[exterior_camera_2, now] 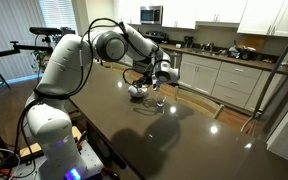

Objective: Slide the white mug to the right, pour the contents in the white mug into the bowl

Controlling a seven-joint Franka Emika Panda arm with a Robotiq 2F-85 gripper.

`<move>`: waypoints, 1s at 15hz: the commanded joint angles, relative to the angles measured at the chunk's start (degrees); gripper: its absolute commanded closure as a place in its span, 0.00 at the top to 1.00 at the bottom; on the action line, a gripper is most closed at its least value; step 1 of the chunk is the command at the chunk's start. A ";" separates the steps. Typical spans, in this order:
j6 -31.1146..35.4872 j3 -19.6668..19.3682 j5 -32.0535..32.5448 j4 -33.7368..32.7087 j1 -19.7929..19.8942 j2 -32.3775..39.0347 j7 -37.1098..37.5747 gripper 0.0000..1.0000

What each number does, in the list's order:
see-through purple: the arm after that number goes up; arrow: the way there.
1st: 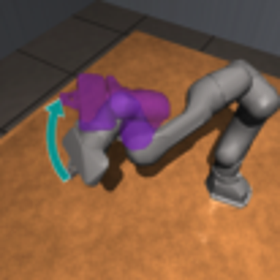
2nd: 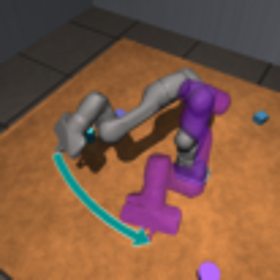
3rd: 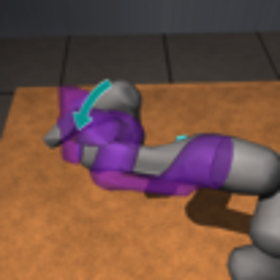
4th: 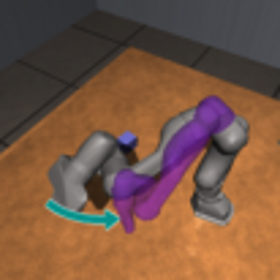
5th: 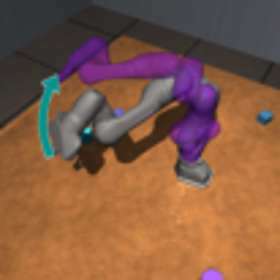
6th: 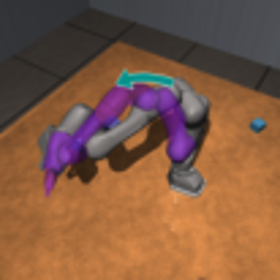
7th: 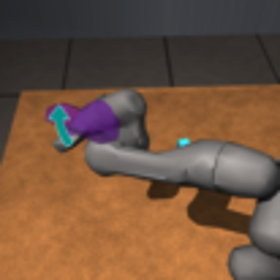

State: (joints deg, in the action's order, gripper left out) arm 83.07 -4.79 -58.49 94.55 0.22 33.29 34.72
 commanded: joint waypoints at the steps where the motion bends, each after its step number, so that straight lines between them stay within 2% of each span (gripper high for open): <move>1: 0.57 0.56 0.95 -1.19 -0.16 -0.15 -0.87 0.07; 15: 3.79 1.27 4.24 -2.99 -1.12 -1.46 -3.52 0.07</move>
State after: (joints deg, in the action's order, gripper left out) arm 85.86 -3.95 -55.83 91.91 -0.38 33.01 32.94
